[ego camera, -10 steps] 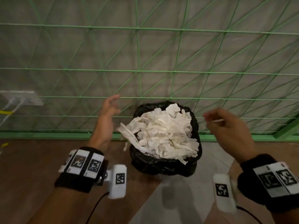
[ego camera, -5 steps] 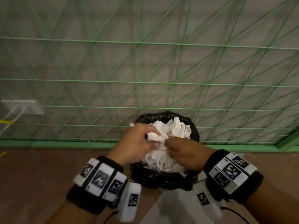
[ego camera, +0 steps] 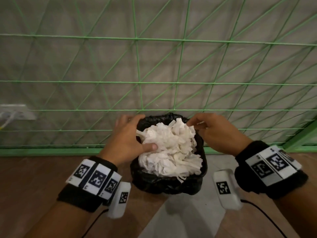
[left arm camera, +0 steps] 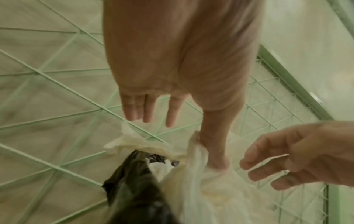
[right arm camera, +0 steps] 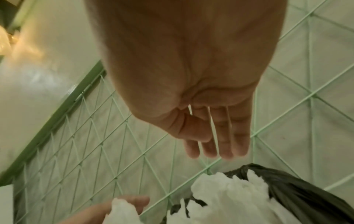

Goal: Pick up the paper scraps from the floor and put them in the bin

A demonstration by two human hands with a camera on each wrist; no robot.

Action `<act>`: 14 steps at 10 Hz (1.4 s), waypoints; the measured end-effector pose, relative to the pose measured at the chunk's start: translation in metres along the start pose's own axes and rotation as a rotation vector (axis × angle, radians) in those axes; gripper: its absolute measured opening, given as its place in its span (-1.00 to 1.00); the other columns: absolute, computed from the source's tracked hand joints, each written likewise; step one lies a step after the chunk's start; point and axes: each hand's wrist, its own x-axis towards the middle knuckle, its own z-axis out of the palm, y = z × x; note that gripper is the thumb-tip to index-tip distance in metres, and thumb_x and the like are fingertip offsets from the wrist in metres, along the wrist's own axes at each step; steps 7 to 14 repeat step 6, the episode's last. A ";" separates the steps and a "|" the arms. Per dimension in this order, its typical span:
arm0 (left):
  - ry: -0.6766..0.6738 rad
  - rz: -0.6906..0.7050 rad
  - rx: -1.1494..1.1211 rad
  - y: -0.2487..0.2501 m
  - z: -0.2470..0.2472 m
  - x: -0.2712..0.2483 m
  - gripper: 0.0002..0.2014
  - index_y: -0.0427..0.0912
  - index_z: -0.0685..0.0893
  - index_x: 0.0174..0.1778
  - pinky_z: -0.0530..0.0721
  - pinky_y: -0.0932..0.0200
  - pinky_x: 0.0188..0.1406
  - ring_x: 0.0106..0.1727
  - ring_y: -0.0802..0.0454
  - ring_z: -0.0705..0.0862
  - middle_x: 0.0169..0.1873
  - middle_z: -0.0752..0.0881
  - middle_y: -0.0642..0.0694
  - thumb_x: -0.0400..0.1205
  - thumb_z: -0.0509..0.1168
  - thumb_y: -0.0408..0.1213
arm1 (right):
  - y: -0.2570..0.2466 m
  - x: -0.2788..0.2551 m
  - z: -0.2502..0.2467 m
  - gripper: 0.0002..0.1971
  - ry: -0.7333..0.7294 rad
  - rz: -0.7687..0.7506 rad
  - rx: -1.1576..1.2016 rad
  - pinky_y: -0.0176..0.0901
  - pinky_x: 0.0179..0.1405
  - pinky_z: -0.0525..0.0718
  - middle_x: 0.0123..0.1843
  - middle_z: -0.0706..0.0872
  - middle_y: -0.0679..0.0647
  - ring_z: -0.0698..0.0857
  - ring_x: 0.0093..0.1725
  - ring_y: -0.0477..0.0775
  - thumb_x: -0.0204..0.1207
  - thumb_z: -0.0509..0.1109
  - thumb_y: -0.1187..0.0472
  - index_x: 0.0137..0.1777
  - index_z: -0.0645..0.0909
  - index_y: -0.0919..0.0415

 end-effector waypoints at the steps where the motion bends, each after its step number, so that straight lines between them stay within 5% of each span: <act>1: -0.201 -0.023 0.203 -0.003 0.014 -0.001 -0.25 -0.09 0.26 0.61 0.01 -0.18 0.69 0.72 -0.13 -0.06 0.70 -0.01 -0.13 0.59 0.16 0.28 | 0.011 0.006 0.014 -0.38 -0.097 -0.028 -0.084 0.00 0.38 0.57 0.45 0.59 0.03 0.58 0.40 0.07 0.40 0.20 0.43 0.48 0.46 0.01; 2: -0.196 0.028 0.382 0.012 0.033 -0.011 -0.38 -0.25 0.07 0.68 -0.17 -0.09 0.69 0.72 -0.19 -0.14 0.71 -0.12 -0.23 0.74 0.10 -0.09 | 0.007 0.006 0.040 -0.27 -0.321 -0.057 -0.252 -0.06 0.64 0.21 0.70 0.18 0.08 0.21 0.66 0.07 0.51 0.15 0.44 0.68 0.09 0.09; 3: -0.236 0.091 0.405 0.022 0.047 -0.020 -0.28 -0.21 -0.09 0.69 0.03 -0.04 0.67 0.70 -0.20 0.06 0.70 0.03 -0.19 0.67 0.14 -0.41 | -0.001 0.013 0.059 -0.41 -0.464 -0.069 -0.333 -0.05 0.60 0.26 0.63 0.34 0.18 0.31 0.62 0.17 0.59 0.14 0.40 0.64 0.20 0.23; 4: -0.308 0.064 0.204 0.024 0.052 -0.012 -0.34 -0.16 0.08 0.67 0.41 -0.05 0.53 0.56 -0.21 0.38 0.60 0.30 -0.18 0.64 0.16 -0.39 | -0.012 0.020 0.039 -0.47 -0.444 -0.066 -0.316 -0.10 0.49 0.40 0.50 0.51 0.15 0.46 0.51 0.18 0.54 0.12 0.45 0.52 0.43 0.20; 5: -0.266 0.069 -0.013 0.026 0.040 0.001 -0.43 -0.11 0.41 0.50 0.53 0.15 0.38 0.36 -0.01 0.59 0.38 0.58 -0.05 0.54 0.33 -0.34 | -0.011 0.022 0.002 -0.43 -0.320 -0.054 -0.074 -0.13 0.41 0.51 0.36 0.64 0.15 0.59 0.38 0.13 0.42 0.04 0.59 0.36 0.58 0.26; 6: -0.241 0.067 -0.062 0.024 0.011 0.004 -0.13 0.12 0.41 0.48 0.62 0.07 0.31 0.25 0.10 0.63 0.37 0.54 0.07 0.22 0.58 -0.08 | 0.000 0.012 -0.034 -0.47 -0.175 -0.027 0.127 -0.32 0.00 0.70 0.11 0.74 0.20 0.71 0.17 0.18 0.36 0.01 0.65 0.15 0.66 0.29; 14: -0.241 0.067 -0.062 0.024 0.011 0.004 -0.13 0.12 0.41 0.48 0.62 0.07 0.31 0.25 0.10 0.63 0.37 0.54 0.07 0.22 0.58 -0.08 | 0.000 0.012 -0.034 -0.47 -0.175 -0.027 0.127 -0.32 0.00 0.70 0.11 0.74 0.20 0.71 0.17 0.18 0.36 0.01 0.65 0.15 0.66 0.29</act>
